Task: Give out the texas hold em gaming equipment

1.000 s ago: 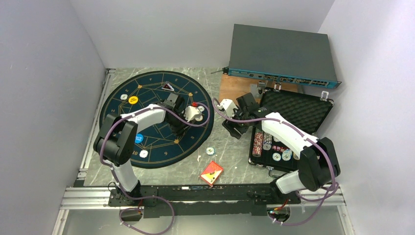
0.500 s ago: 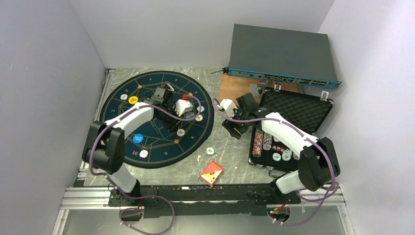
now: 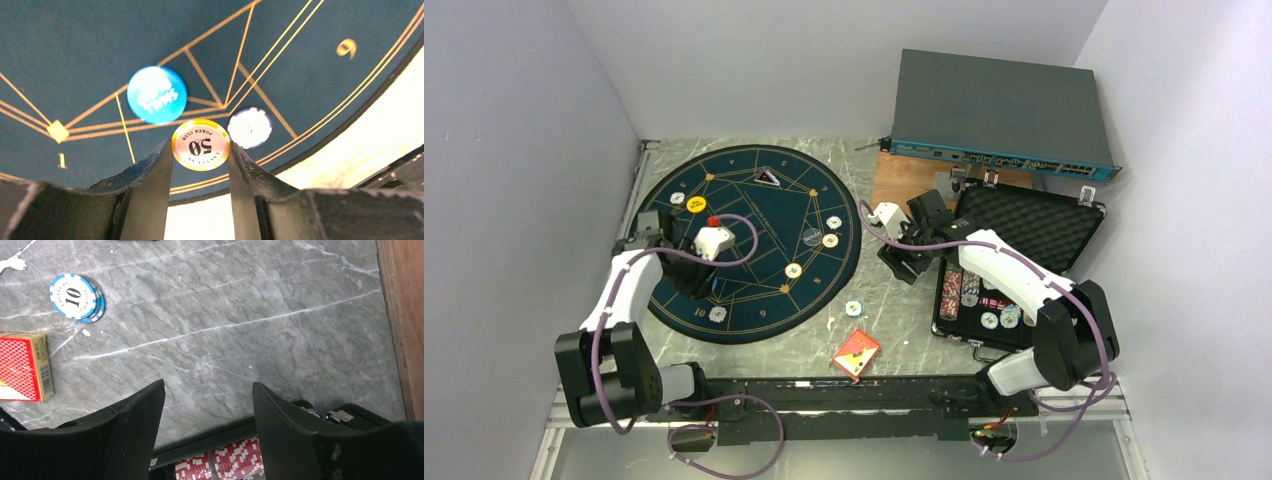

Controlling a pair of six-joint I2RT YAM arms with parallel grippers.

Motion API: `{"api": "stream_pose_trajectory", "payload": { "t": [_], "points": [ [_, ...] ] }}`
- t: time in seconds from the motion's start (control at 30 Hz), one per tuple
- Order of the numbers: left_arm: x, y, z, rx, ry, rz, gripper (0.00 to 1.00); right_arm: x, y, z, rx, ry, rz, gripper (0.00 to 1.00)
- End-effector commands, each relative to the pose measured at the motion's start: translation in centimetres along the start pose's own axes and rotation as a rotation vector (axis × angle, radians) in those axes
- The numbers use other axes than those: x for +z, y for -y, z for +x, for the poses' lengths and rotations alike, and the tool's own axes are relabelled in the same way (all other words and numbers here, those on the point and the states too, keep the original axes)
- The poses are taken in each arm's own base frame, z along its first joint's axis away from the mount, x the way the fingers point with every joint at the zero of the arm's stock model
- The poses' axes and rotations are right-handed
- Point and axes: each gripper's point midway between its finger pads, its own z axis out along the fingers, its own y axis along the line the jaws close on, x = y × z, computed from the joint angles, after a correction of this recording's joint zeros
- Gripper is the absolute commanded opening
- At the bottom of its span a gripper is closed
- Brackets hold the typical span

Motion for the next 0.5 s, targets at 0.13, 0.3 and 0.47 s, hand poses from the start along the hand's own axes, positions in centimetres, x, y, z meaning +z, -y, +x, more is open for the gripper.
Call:
{"api": "stream_pose_trajectory", "payload": {
  "t": [0.13, 0.3, 0.47],
  "points": [
    [0.3, -1.4, 4.7, 0.006, -0.061, -0.005, 0.42, -0.1, 0.0, -0.5, 0.008, 0.021, -0.012, 0.68],
    [1.6, -1.6, 6.4, 0.011, -0.105, -0.019, 0.43, 0.0, -0.1, -0.4, 0.010, 0.014, -0.015, 0.68],
    [2.4, -1.5, 7.7, 0.014, -0.138, -0.017, 0.55, 0.1, 0.0, -0.3, 0.011, 0.010, -0.014, 0.68]
  ]
}}
